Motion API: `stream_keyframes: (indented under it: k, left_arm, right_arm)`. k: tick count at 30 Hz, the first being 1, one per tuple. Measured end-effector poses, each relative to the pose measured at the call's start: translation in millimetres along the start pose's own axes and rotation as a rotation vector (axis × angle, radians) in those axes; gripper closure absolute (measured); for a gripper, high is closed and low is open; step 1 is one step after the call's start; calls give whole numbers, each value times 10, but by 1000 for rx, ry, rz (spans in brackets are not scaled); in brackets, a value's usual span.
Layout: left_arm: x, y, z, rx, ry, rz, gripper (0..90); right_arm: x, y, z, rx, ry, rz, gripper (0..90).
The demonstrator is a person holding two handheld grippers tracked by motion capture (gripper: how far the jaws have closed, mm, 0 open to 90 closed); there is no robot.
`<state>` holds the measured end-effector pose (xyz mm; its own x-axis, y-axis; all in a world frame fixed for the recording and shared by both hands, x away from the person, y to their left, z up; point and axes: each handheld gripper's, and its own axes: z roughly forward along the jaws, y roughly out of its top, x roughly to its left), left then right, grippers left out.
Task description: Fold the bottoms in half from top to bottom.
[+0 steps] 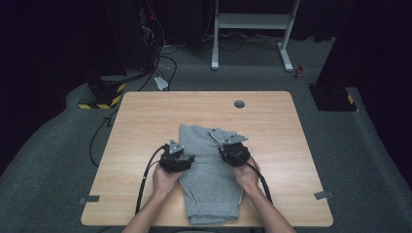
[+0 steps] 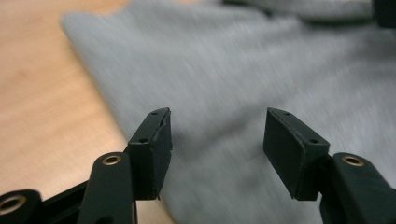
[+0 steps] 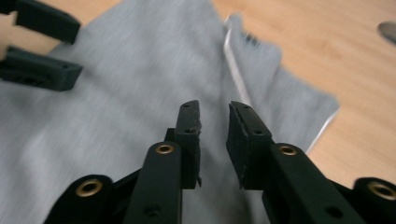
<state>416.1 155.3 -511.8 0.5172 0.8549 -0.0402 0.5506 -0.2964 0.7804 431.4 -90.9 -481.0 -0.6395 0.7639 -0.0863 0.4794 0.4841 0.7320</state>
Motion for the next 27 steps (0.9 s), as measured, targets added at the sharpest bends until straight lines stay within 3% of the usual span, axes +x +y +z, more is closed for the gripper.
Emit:
stream_keyframes:
  k: [3,7,14,16,19,22,24,25,27]
  left_arm:
    - [72,100,77,29,2,-15,405]
    - [102,84,208,90,5,-17,401]
    - [82,52,217,75,21,13,398]
    - [91,32,214,61,15,18,397]
    - [88,-14,206,31,22,20,397]
    - [87,-14,207,31,23,19,395]
    - [87,-14,206,32,22,16,395]
    - [87,-14,206,32,23,17,395]
    - [87,-14,205,32,23,17,395]
  right_arm:
    - [-27,143,145,5,-31,9,686]
    - [-18,241,304,55,-61,11,672]
    - [-110,266,440,117,-83,-2,824]
    - [-126,250,439,120,-84,4,784]
    - [-118,278,424,75,-89,4,683]
    - [-126,264,489,95,-84,19,662]
    - [-151,232,551,127,-76,27,708]
    - [-160,218,570,138,-62,32,786]
    - [-152,229,533,121,-61,9,850]
